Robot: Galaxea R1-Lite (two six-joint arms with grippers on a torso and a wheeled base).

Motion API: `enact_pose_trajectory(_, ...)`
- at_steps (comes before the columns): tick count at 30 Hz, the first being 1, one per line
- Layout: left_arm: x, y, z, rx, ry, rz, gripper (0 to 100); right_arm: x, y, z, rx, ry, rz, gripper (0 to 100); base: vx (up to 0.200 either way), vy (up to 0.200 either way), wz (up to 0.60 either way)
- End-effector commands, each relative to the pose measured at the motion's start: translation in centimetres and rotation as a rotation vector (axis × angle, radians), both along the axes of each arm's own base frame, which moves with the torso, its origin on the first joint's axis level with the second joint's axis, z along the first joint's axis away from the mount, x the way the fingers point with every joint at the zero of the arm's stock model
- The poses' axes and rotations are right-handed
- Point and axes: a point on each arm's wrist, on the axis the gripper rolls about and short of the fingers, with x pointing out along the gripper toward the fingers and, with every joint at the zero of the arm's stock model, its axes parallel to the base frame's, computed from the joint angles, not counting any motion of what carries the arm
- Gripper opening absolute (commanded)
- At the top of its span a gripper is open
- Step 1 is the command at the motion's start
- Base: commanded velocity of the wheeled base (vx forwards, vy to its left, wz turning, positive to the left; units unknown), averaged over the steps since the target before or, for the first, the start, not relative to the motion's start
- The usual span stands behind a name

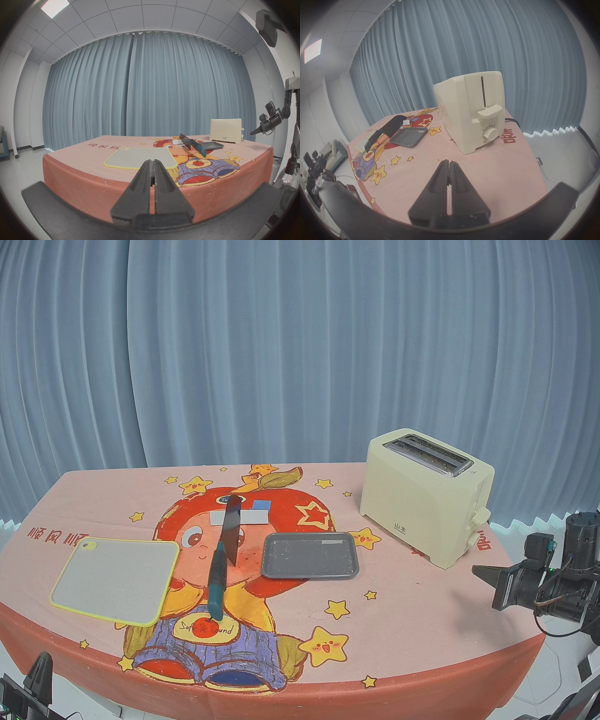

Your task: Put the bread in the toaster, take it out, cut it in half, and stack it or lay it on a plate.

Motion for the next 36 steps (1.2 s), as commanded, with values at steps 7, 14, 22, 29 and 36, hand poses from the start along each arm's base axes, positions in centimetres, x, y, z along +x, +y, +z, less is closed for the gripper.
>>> enact_pose_trajectory(7,0.1,0.0,-0.5,-0.001,0.014,0.0,0,1.9,0.2,-0.4,0.022,0.038,-0.046,0,0.0,0.0,0.0)
enact_pose_trajectory(14,0.1,0.0,-0.5,-0.001,0.012,0.0,0,2.6,-0.2,-0.5,0.014,0.039,-0.082,0,0.0,0.0,0.0)
enact_pose_trajectory(22,0.1,0.0,-0.5,-0.001,0.012,0.0,0,2.8,-0.2,-0.9,-0.002,0.053,-0.101,0,0.0,0.0,0.0)
enact_pose_trajectory(29,0.1,0.0,-0.5,-0.001,0.014,0.0,0,2.8,-0.2,-0.7,0.0,0.044,-0.102,0,0.0,0.0,0.0)
enact_pose_trajectory(36,0.1,0.0,-0.5,-0.001,0.014,0.0,0,3.1,-0.2,-0.6,0.004,0.039,-0.103,0,0.0,0.0,0.0)
